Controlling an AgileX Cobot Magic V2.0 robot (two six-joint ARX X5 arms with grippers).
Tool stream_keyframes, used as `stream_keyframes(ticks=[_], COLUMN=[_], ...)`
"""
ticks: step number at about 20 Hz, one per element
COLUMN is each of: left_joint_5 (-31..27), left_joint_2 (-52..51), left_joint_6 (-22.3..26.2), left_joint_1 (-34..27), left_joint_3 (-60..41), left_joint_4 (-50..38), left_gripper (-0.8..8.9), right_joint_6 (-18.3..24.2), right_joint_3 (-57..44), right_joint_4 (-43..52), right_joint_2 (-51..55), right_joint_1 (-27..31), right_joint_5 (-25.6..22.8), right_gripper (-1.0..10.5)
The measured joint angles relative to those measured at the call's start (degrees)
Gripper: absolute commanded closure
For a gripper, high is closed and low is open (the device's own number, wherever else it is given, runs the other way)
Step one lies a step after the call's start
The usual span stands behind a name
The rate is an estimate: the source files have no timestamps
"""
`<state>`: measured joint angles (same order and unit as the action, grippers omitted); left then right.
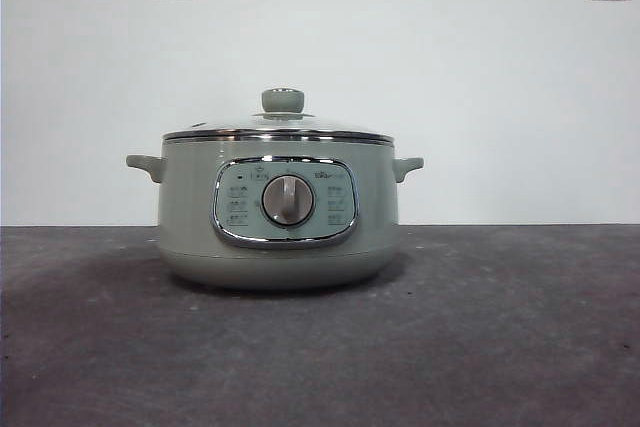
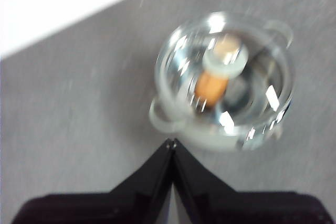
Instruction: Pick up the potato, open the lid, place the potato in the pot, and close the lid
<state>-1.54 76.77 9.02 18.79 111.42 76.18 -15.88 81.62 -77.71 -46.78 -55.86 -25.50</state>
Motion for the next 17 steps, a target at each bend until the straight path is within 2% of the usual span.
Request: stream_keyframes(ticks=[2,4,7,9,11,14,17], left_joint_5=[-0.1,0.0,3.9,6.2,6.7,6.7,6.7], left_joint_2=[-6.3,-13.7,-30.6,-42.8,-52.1,-62.1,-67.4], left_joint_6=[0.9,2.2,1.7,-1.1,-5.3,-10.9,-12.4], left_joint_1=[-3.1,-6.4,-12.8,-16.4,-18.9,-20.8,-20.5], left_joint_3=[-12.0,-27.0,-52.8,-70.8,-85.6,-100.7,-107.0], left_joint_4=[-0.5,-8.5,-34.9,-53.1,-65.5,-68.7,-69.3], left_gripper=[8.16,8.16,8.16,8.16,8.16,8.16,8.16], right_joint_6=[0.0,0.0,0.0,0.0,0.0,0.0,0.0], right_joint_3=[0.0,0.0,0.0,0.0,0.0,0.0,0.0], right_joint_4=[0.0,0.0,0.0,0.0,0.0,0.0,0.0], right_joint_2=[0.0,0.0,0.0,0.0,0.0,0.0,0.0], right_joint_1=[0.0,0.0,0.0,0.0,0.0,0.0,0.0], right_joint_5=[0.0,0.0,0.0,0.0,0.0,0.0,0.0], right_gripper=[9.5,9.5,9.5,9.5,9.5,9.5,9.5])
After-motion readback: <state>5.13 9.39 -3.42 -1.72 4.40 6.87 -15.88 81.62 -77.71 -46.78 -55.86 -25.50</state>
